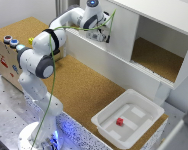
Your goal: Move the door to the left side
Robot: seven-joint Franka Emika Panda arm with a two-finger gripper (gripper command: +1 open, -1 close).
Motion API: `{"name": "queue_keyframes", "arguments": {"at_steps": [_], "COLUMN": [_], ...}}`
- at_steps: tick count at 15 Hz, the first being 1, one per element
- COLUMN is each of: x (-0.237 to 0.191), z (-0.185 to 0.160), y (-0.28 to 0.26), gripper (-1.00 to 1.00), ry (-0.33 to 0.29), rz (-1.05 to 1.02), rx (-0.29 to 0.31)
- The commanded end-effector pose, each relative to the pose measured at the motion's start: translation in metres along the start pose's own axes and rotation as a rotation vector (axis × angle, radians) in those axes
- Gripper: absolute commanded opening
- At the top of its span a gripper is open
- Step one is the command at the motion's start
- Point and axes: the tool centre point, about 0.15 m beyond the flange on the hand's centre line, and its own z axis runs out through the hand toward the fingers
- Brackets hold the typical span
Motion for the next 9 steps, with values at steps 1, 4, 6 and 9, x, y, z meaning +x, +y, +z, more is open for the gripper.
{"name": "queue_keyframes", "arguments": {"at_steps": [1, 4, 6, 9], "x": [-0.040, -0.039, -0.038, -0.038], "z": [0.022, 0.020, 0.019, 0.004], "y": [-0.081, -0.103, -0.115, -0.120], "gripper": [-1.00, -1.00, -1.00, 1.00], "ry": [0.056, 0.061, 0.066, 0.104], "rz": [-0.059, -0.091, -0.106, -0.113], "rx": [-0.082, -0.053, -0.033, -0.025]}}
